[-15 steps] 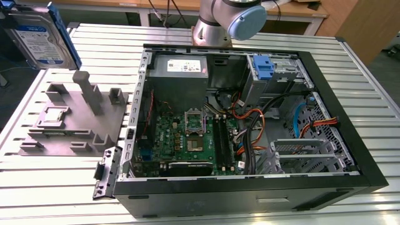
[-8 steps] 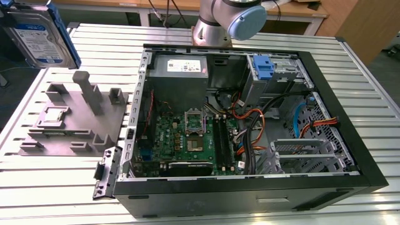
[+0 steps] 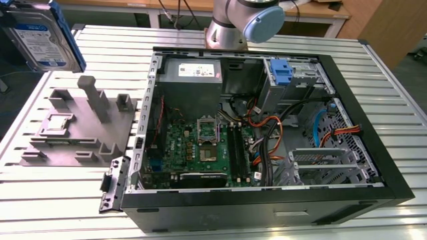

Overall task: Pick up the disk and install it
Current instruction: 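Pick up the disk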

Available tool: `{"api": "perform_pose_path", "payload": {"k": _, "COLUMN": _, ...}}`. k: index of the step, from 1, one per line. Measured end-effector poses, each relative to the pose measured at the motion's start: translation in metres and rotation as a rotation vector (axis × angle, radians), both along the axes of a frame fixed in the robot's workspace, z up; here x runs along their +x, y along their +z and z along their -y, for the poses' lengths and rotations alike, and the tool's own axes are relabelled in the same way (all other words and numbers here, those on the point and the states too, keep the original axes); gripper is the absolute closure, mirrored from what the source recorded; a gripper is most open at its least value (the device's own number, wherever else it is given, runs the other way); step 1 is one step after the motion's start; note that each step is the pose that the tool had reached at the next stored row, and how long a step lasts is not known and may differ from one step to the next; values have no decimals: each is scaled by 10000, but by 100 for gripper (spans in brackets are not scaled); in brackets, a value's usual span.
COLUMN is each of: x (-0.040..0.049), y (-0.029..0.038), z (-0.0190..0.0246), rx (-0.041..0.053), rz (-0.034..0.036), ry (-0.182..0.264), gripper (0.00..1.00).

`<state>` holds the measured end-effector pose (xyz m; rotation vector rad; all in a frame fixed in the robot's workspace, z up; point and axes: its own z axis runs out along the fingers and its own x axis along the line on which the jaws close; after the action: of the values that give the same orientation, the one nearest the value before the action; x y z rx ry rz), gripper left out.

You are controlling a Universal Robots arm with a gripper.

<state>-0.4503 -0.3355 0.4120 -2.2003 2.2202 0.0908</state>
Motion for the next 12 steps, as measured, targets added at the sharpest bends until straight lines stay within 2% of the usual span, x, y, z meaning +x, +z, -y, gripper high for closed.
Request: {"api": "perform_pose_path", "payload": {"k": 12, "x": 0, "y": 18, "z": 0, "rx": 0, "rz": 0, "ry": 0, "gripper": 63}}
